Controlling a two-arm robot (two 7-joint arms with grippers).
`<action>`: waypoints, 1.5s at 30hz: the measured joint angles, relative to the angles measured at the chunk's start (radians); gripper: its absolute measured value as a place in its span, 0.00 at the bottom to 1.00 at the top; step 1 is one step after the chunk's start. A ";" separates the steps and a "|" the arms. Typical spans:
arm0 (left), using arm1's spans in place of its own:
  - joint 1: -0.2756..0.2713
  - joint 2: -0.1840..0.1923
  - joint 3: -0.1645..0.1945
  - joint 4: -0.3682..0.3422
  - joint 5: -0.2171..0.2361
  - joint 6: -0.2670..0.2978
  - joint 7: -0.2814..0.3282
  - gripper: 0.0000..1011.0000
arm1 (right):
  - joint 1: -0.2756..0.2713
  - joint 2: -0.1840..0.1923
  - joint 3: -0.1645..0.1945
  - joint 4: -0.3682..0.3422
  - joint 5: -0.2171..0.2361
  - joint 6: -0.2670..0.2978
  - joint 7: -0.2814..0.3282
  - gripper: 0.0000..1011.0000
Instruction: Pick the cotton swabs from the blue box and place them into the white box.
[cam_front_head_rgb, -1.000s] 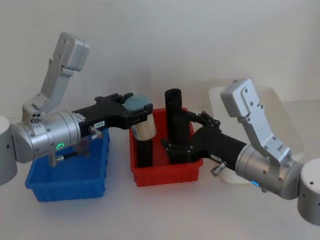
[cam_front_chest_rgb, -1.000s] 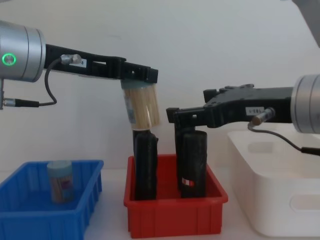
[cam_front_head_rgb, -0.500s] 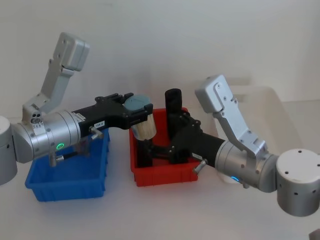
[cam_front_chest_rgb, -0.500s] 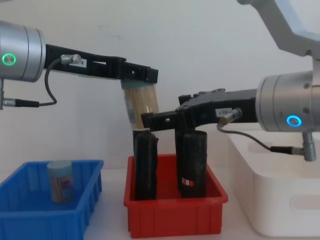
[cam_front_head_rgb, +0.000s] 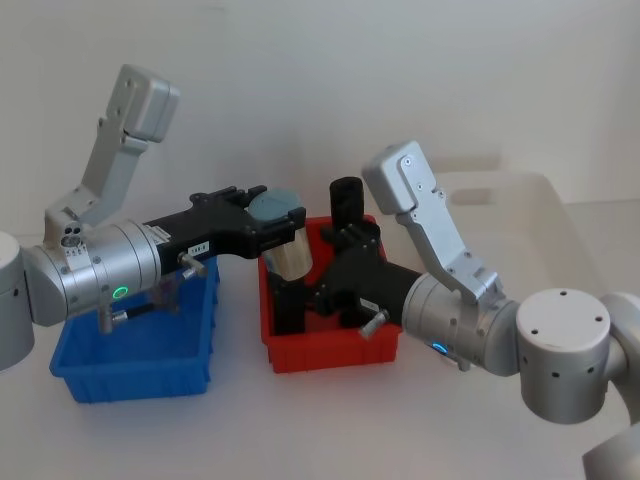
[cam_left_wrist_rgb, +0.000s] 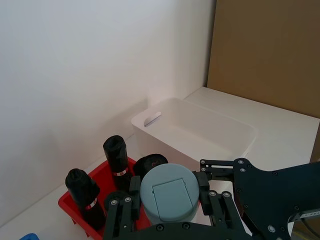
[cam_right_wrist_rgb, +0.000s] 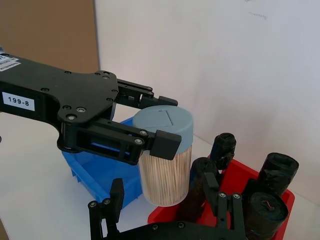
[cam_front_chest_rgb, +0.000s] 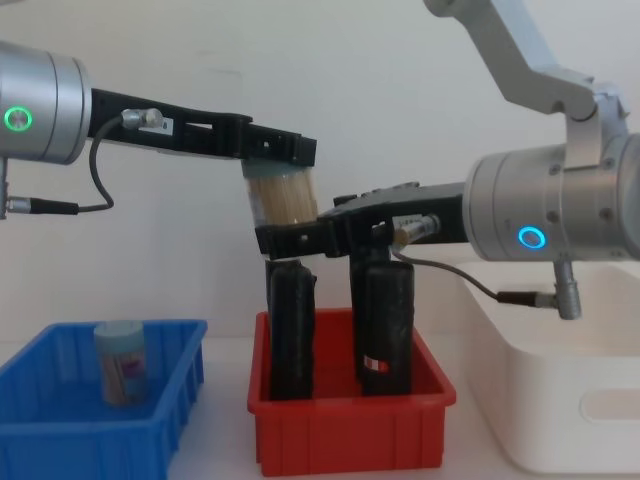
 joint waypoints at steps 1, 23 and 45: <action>0.000 0.000 0.000 0.000 0.000 0.000 0.000 0.66 | 0.002 -0.003 -0.001 0.003 0.001 0.002 -0.003 0.99; 0.000 0.000 0.000 0.000 0.000 0.000 0.001 0.66 | 0.054 -0.057 -0.030 0.083 -0.019 0.022 -0.045 0.65; 0.000 0.000 0.000 0.000 0.000 0.000 0.000 0.99 | 0.065 -0.065 -0.039 0.100 -0.032 0.023 -0.061 0.63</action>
